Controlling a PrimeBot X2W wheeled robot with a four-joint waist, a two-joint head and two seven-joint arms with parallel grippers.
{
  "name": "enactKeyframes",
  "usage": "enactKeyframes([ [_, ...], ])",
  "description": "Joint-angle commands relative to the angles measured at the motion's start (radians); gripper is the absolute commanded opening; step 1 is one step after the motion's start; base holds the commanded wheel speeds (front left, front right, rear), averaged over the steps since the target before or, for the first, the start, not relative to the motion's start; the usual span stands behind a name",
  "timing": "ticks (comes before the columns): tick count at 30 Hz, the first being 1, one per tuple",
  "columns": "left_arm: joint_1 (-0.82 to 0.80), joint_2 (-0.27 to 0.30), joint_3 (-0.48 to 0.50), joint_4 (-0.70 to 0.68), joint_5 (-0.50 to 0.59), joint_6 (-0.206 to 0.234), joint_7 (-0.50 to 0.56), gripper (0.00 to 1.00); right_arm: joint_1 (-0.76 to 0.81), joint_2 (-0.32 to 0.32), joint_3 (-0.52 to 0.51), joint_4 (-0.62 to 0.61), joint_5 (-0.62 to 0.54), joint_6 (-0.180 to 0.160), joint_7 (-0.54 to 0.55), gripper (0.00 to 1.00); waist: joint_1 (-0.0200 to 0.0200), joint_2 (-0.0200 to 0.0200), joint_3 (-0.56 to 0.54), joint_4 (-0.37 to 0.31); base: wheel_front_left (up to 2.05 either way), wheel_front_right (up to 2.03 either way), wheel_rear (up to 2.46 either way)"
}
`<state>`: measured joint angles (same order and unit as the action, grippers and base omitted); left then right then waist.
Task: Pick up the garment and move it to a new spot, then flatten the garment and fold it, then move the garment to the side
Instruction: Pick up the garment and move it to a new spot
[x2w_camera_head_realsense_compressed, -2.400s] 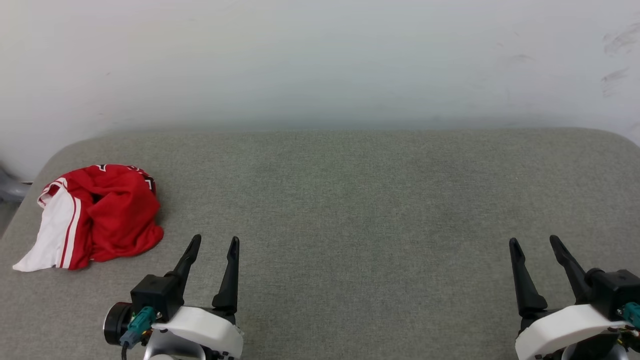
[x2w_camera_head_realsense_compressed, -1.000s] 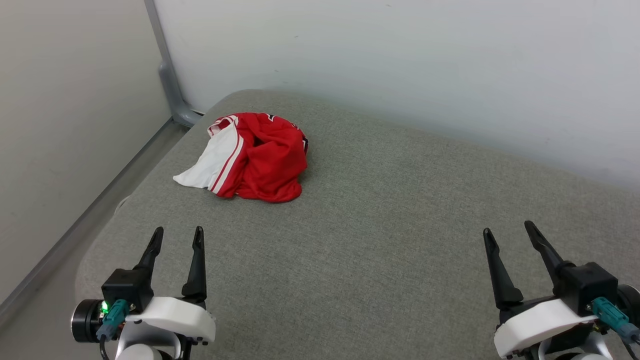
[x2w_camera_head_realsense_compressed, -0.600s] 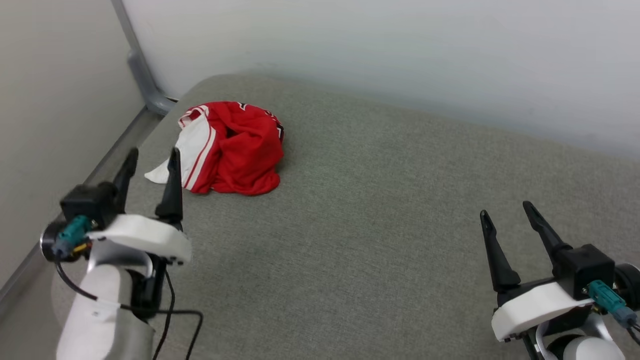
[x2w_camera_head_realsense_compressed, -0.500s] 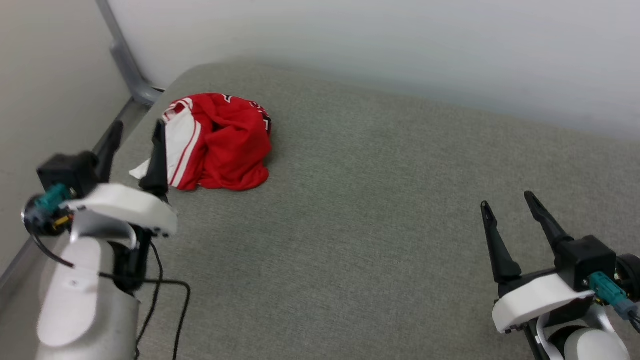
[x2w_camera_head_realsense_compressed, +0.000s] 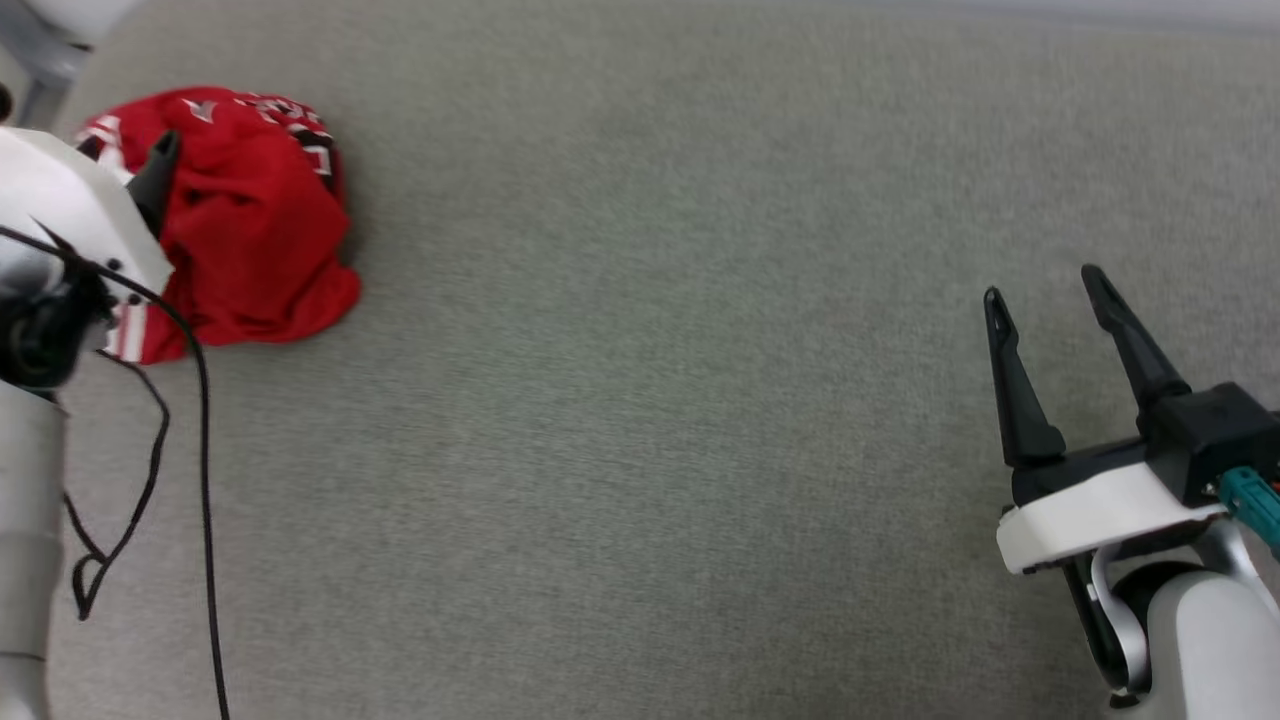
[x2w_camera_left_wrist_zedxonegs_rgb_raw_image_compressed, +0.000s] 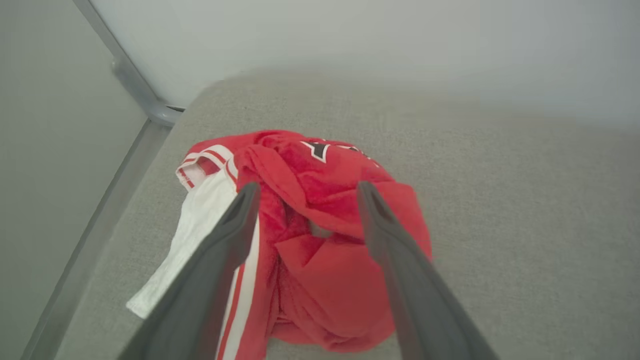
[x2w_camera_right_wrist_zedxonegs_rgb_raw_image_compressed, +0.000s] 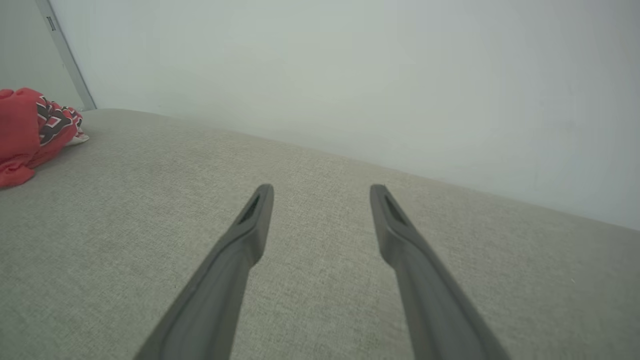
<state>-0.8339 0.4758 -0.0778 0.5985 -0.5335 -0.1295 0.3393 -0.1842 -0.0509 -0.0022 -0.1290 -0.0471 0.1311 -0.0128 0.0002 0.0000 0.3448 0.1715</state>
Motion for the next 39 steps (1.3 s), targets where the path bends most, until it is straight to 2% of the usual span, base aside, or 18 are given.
enactKeyframes([
  [1, -0.024, 0.025, -0.015, 0.029, -0.027, -0.001, 0.061, 1.0, -0.024, 0.001, 0.003, -0.001, -0.005, -0.001, -0.008, 1.0, -0.0002, 0.0, 0.076, -0.056, 0.0, 0.0, 0.0],
  [6, -0.058, 0.082, -0.047, 0.11, -0.099, -0.001, 0.224, 1.0, -0.059, 0.001, 0.009, 0.011, 0.0, -0.001, -0.022, 1.0, -0.0002, 0.0, 0.128, -0.081, 0.0, 0.0, 0.0],
  [10, -0.057, 0.109, -0.063, 0.181, -0.127, -0.001, 0.304, 1.0, -0.078, 0.001, 0.016, 0.019, 0.008, -0.001, -0.028, 1.0, -0.0002, 0.0, 0.158, -0.101, 0.0, 0.0, 0.0],
  [13, -0.053, 0.111, -0.063, 0.234, -0.146, -0.001, 0.342, 1.0, -0.086, 0.001, 0.013, 0.021, 0.009, -0.001, -0.031, 1.0, -0.0002, 0.0, 0.173, -0.112, 0.0, 0.0, 0.0],
  [16, -0.035, 0.085, -0.069, 0.281, -0.166, -0.001, 0.374, 1.0, -0.08, 0.001, -0.001, 0.02, 0.007, -0.001, -0.028, 1.0, -0.0002, 0.0, 0.177, -0.115, 0.0, 0.0, 0.0],
  [17, -0.031, 0.075, -0.071, 0.296, -0.171, -0.001, 0.388, 0.82, -0.077, 0.001, -0.005, 0.02, 0.003, -0.001, -0.025, 1.0, -0.0002, 0.0, 0.178, -0.115, 0.0, 0.0, 0.0],
  [18, -0.028, 0.067, -0.071, 0.305, -0.174, -0.001, 0.39, 0.46, -0.076, 0.001, -0.008, 0.021, 0.0, -0.001, -0.024, 1.0, -0.0002, 0.0, 0.177, -0.116, 0.0, 0.0, 0.0],
  [19, -0.028, 0.063, -0.073, 0.311, -0.173, -0.001, 0.378, 0.18, -0.075, 0.001, -0.01, 0.022, -0.003, -0.001, -0.023, 1.0, -0.0002, 0.0, 0.174, -0.116, 0.0, 0.0, 0.0],
  [20, -0.028, 0.061, -0.075, 0.317, -0.172, -0.001, 0.367, 0.0, -0.073, 0.001, -0.013, 0.023, -0.004, -0.001, -0.024, 1.0, -0.0002, 0.0, 0.169, -0.116, 0.0, 0.0, 0.0],
  [26, -0.051, 0.082, -0.091, 0.307, -0.119, 0.0, 0.168, 0.0, -0.047, 0.001, -0.014, 0.042, 0.013, -0.001, -0.04, 1.0, -0.0002, 0.0, 0.07, -0.098, 0.0, 0.0, 0.0],
  [30, -0.064, 0.077, -0.102, 0.293, -0.076, 0.011, 0.013, 0.0, -0.025, 0.001, -0.019, 0.055, 0.029, -0.001, -0.043, 1.0, -0.0002, 0.0, -0.001, -0.079, 0.0, 0.0, 0.0],
  [39, -0.054, 0.011, -0.138, 0.243, -0.009, 0.031, -0.278, 0.0, 0.044, 0.001, -0.043, 0.077, 0.058, -0.001, -0.035, 1.0, -0.0002, 0.0, -0.155, -0.042, 0.0, 0.0, 0.0],
])
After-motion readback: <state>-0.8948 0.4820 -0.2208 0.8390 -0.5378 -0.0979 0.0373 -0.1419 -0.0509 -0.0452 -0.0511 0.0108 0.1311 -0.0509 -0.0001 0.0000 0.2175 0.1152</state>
